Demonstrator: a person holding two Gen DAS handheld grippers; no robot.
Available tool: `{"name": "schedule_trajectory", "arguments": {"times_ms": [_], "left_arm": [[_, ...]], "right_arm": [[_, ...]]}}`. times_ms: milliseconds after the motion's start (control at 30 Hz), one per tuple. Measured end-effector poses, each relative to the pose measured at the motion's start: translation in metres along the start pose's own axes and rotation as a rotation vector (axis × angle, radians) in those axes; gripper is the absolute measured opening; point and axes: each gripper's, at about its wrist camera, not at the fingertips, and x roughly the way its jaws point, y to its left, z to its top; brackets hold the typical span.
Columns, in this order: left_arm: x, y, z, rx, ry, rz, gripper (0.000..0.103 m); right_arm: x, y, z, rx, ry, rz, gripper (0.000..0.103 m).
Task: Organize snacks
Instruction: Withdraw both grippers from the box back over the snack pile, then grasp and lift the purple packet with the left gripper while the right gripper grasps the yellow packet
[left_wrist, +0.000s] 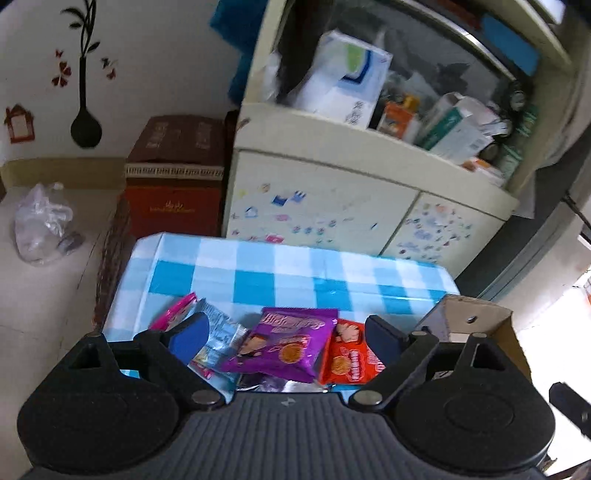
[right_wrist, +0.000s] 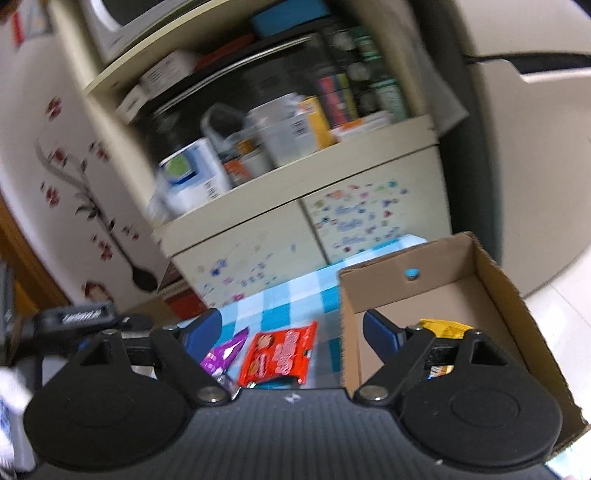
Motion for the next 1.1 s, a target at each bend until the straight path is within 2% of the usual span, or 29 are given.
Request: {"name": "schedule_trajectory", "arguments": {"times_ms": [167, 533, 767, 1100], "left_arm": [[0.018, 0.009, 0.0, -0.005, 0.042, 0.002, 0.094], [0.07, 0.015, -0.003, 0.067, 0.157, -0.036, 0.094], [0.095, 0.015, -0.005, 0.113, 0.198, -0.054, 0.094], [0.124, 0.017, -0.005, 0.152, 0.226, -0.082, 0.094]], "right_arm": [[0.013, 0.023, -0.014, -0.12, 0.056, 0.01, 0.084], [0.053, 0.055, -0.046, -0.213, 0.179, 0.043, 0.084], [0.083, 0.066, -0.069, -0.242, 0.252, 0.008, 0.084], [0.114, 0.067, -0.085, -0.232, 0.313, -0.108, 0.084]]}}
